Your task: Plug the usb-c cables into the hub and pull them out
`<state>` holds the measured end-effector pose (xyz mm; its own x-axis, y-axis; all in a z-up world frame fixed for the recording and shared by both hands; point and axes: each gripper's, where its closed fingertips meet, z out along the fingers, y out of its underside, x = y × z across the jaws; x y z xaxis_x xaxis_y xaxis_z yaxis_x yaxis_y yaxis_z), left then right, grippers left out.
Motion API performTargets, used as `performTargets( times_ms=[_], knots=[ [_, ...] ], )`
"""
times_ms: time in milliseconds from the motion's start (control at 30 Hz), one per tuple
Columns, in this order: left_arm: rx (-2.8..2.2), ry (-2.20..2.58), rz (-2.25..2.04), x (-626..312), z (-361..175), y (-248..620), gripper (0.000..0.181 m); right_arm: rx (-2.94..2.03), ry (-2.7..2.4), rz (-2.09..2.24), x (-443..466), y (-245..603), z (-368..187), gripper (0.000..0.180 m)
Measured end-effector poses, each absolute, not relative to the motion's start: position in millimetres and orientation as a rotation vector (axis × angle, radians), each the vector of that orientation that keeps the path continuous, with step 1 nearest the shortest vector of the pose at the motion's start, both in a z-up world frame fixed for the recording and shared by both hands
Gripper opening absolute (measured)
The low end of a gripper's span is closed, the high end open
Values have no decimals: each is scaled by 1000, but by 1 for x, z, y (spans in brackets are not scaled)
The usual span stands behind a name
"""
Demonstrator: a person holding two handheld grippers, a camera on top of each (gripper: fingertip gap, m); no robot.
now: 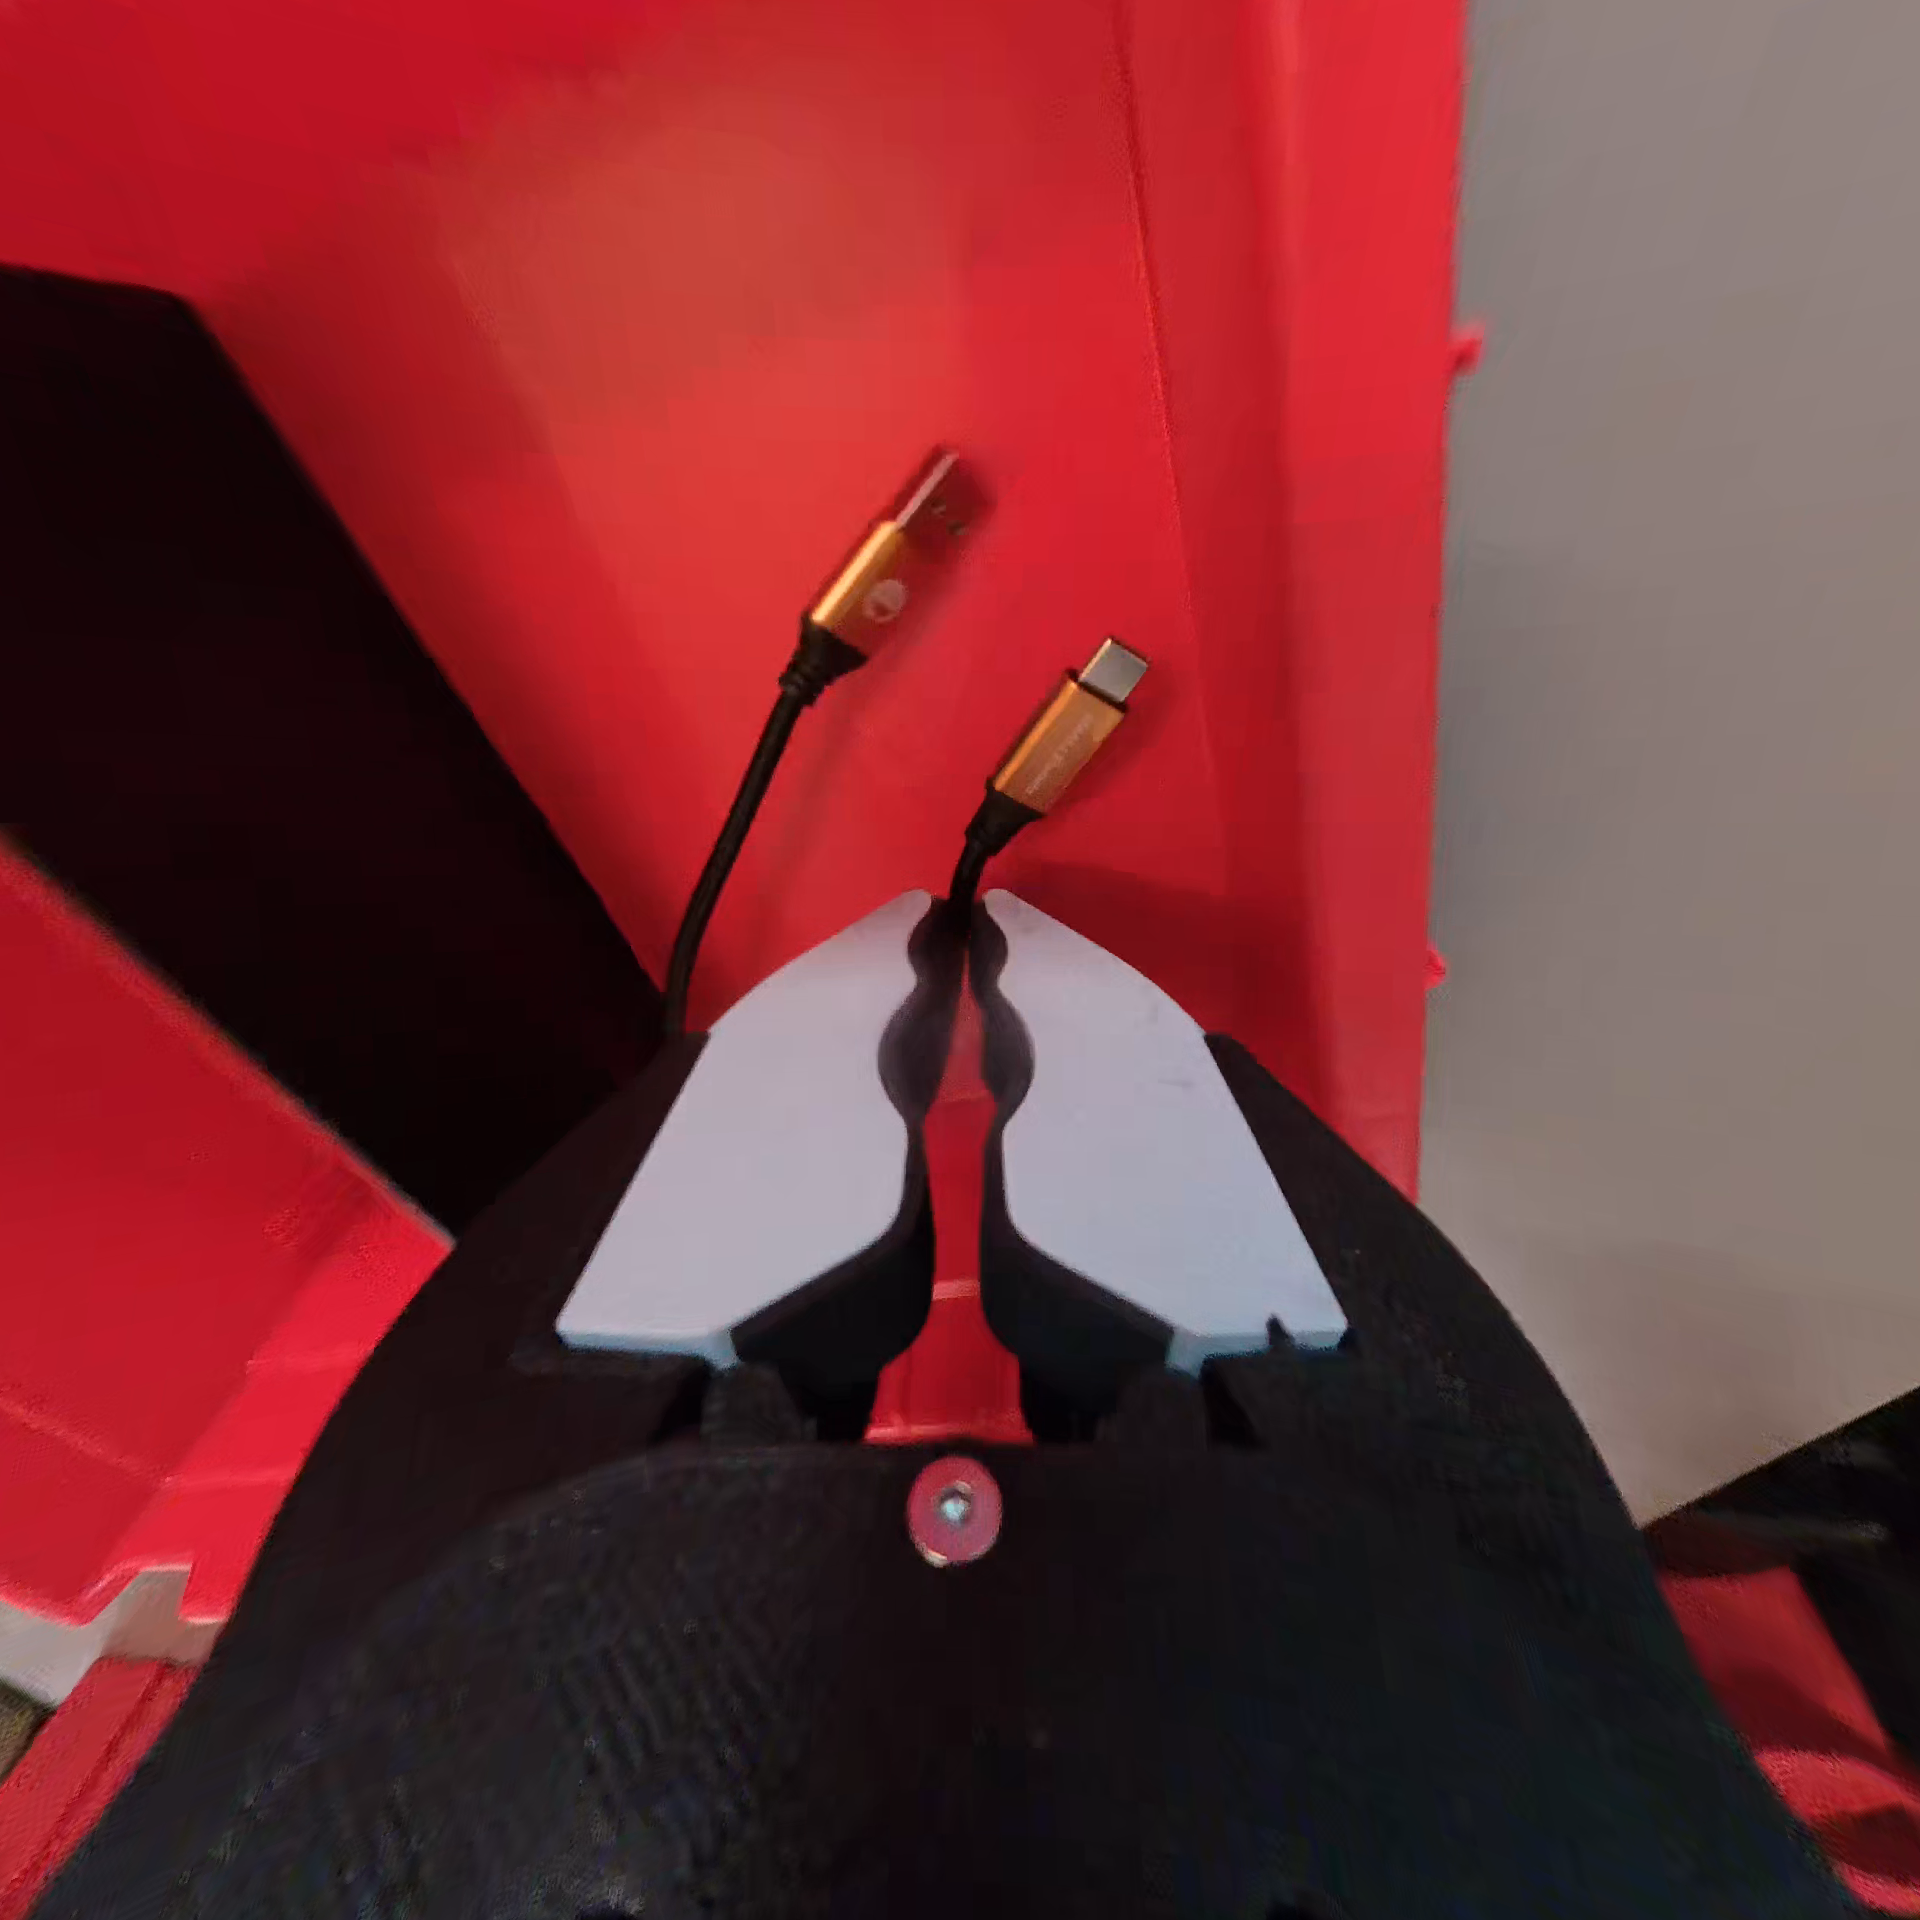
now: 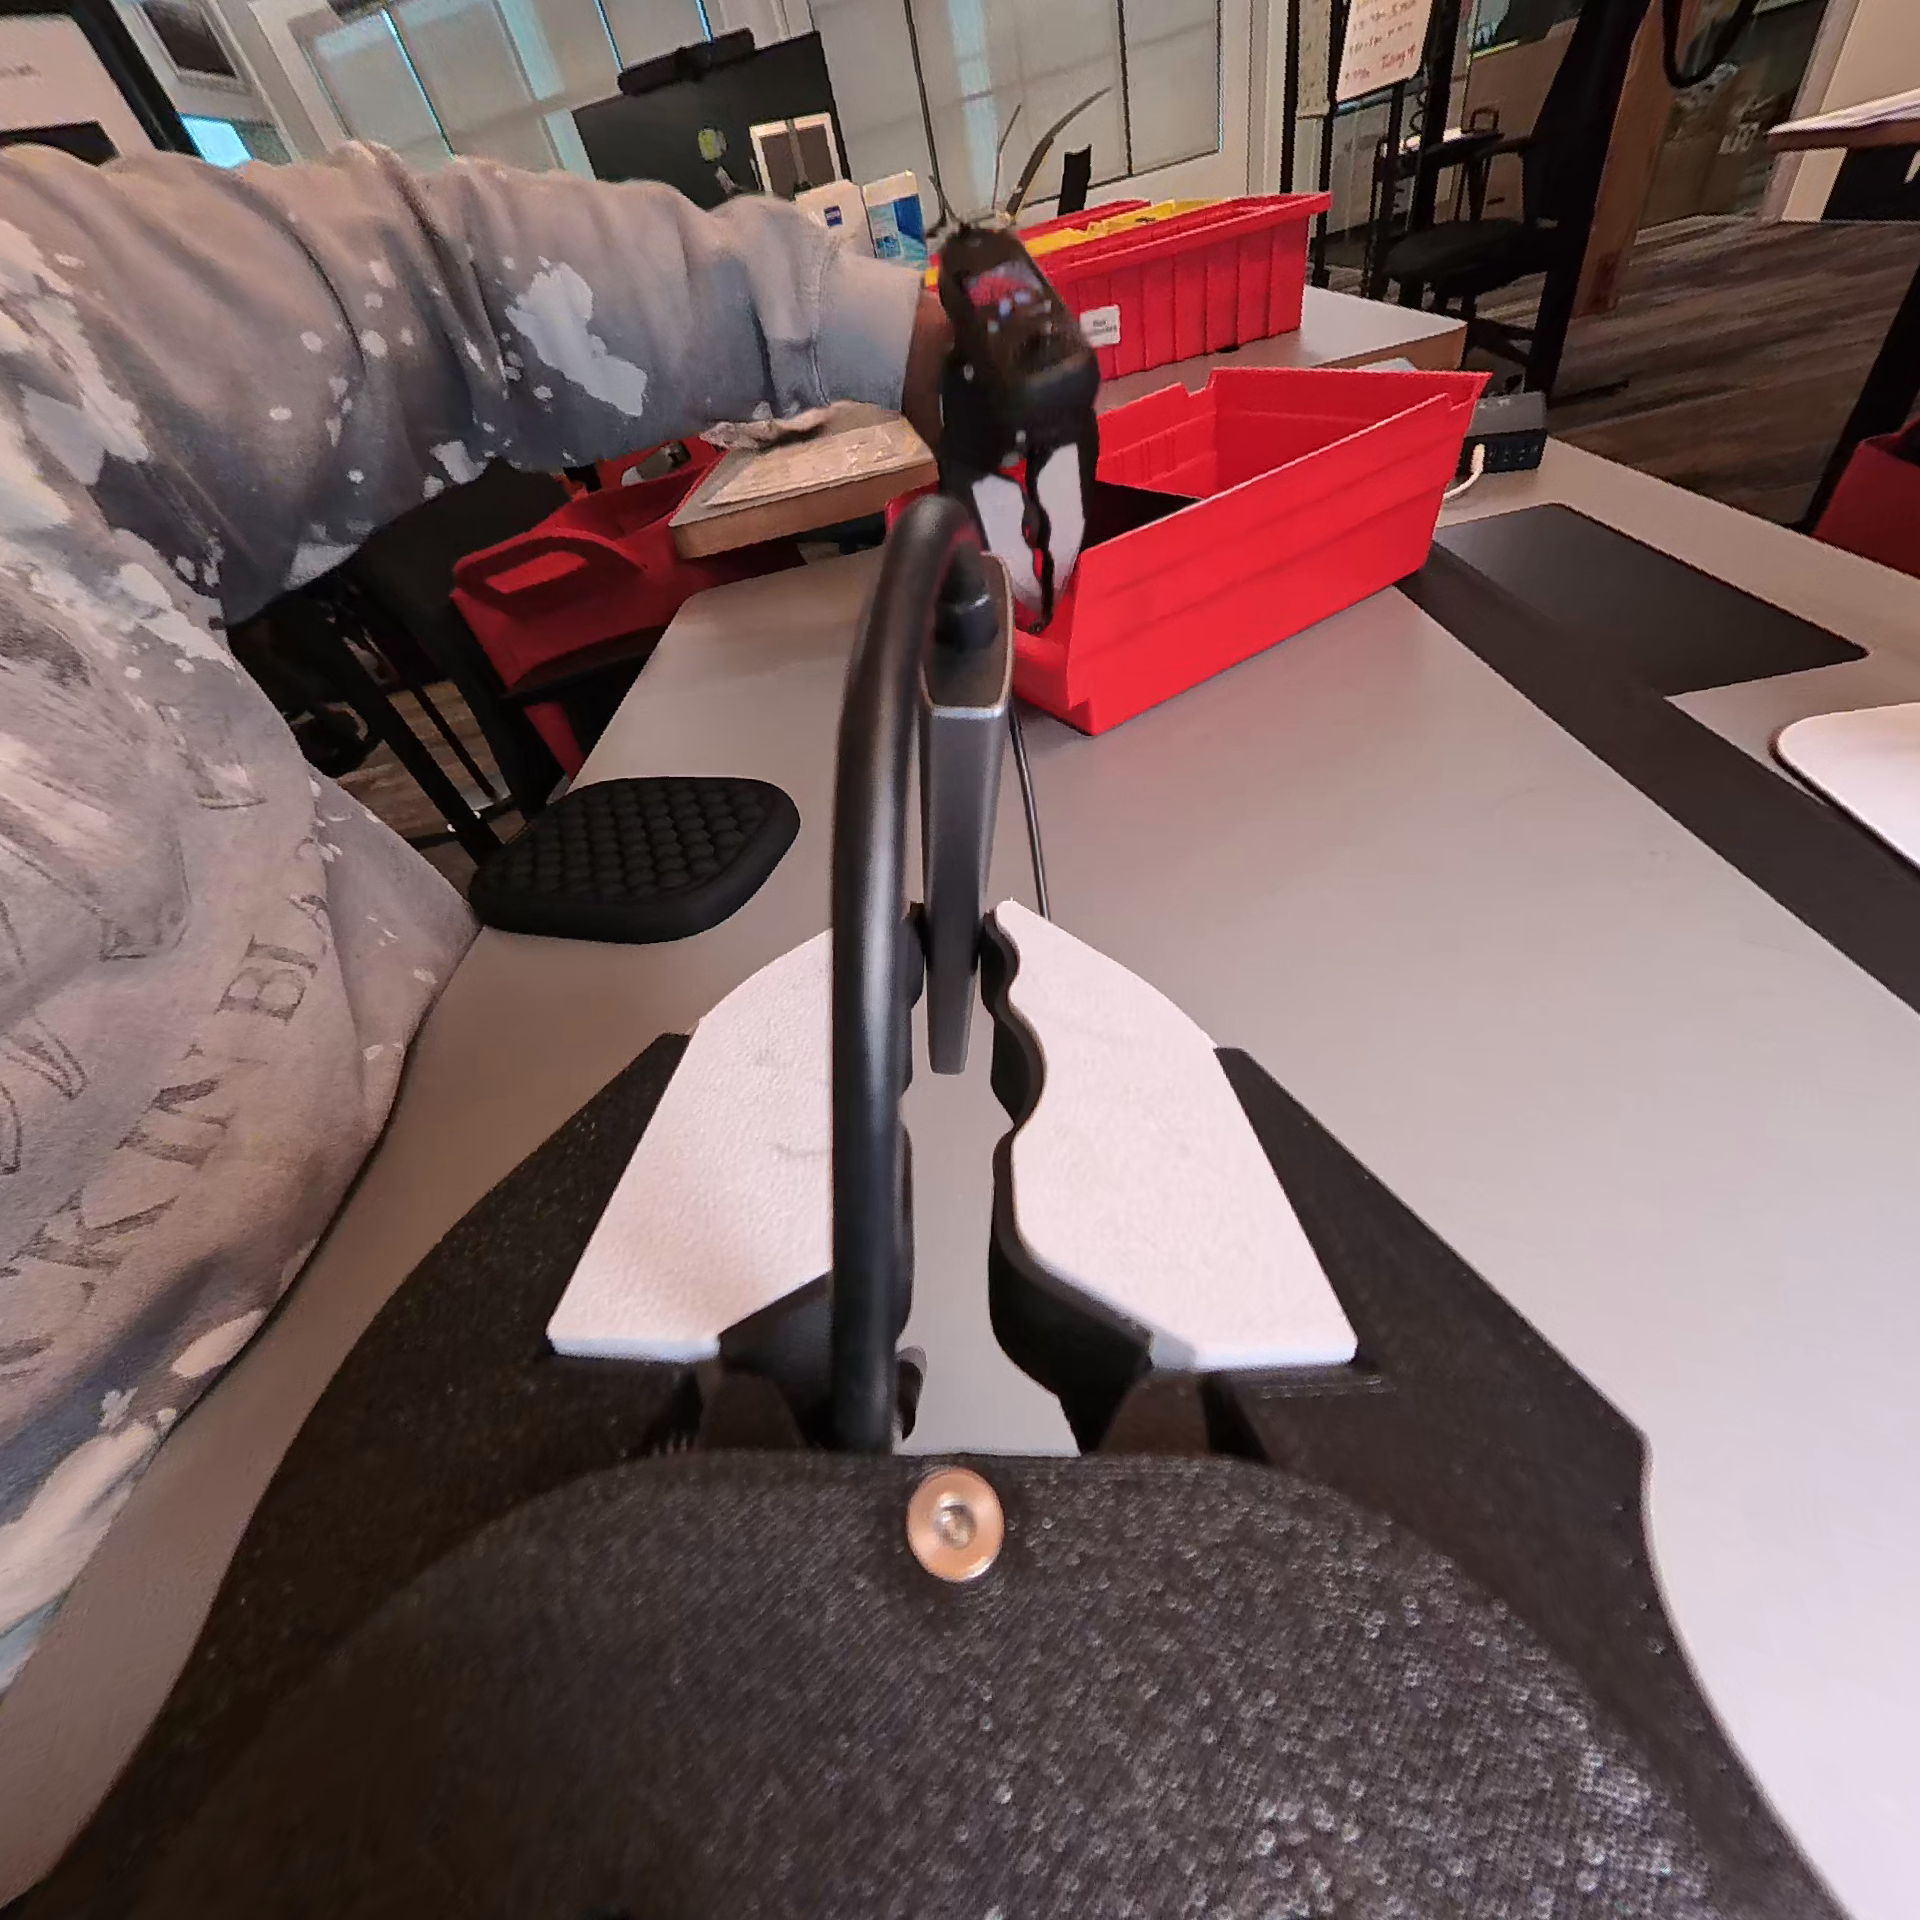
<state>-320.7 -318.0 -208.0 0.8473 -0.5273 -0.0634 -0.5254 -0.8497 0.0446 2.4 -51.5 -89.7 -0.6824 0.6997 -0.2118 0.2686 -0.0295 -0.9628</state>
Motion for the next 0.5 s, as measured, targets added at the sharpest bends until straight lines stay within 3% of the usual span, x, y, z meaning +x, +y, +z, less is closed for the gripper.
performTargets(
  times_ms=[33, 267, 500],
  knots=[
    [3055, -822, -90, -318, -199, -310, 3, -1019, -1910, 1764, 3, -51, -90, 10],
    [3411, -475, 348, -284, -156, -265, 4, -1022, -1899, 1771, 3, -48, -89, 10],
    [3549, -519, 463, -257, -176, -235, 5, -1019, -1893, 1774, 5, -46, -87, 10]
  ],
)
